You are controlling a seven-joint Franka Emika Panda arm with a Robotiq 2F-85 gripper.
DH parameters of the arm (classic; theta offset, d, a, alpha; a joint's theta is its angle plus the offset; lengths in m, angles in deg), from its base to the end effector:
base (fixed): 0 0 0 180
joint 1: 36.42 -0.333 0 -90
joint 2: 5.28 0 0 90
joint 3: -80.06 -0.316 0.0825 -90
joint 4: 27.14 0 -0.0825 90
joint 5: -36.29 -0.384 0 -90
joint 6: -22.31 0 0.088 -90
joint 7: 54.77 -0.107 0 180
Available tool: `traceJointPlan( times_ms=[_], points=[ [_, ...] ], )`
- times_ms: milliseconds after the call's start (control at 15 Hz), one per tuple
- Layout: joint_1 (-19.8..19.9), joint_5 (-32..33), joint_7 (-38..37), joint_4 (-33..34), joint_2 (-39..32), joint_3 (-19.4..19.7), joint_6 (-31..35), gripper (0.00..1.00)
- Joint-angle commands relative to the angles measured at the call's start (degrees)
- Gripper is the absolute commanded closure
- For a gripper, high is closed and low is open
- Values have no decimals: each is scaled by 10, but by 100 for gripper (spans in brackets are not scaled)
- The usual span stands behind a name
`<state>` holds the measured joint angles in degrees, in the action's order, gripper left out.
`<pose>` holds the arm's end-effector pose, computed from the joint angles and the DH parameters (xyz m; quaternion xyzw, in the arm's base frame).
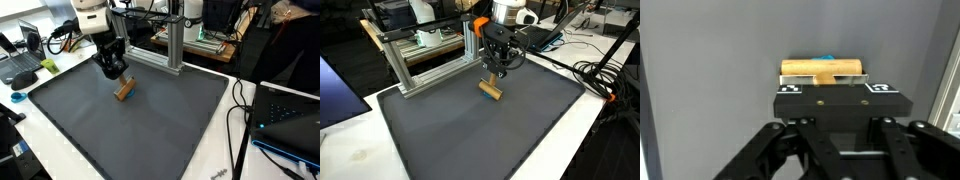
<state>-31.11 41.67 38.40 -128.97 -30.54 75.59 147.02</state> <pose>0.6489 -0.0171 0.3080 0.6747 0.7375 -0.0291 0.0001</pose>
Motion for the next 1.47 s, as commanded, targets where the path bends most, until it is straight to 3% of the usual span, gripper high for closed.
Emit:
traceJointPlan(
  times_ms=[0, 867, 1200, 1267, 1400],
  points=[
    [10, -39, 37, -28, -2, -14, 32, 78],
    [14, -95, 61, -43, -7, -15, 46, 78],
    [8, -100, 67, -86, 64, -26, 25, 78],
    [7, -86, 51, -38, 16, -12, 26, 53],
    [1, -87, 52, -58, 32, -19, 26, 53]
  ],
)
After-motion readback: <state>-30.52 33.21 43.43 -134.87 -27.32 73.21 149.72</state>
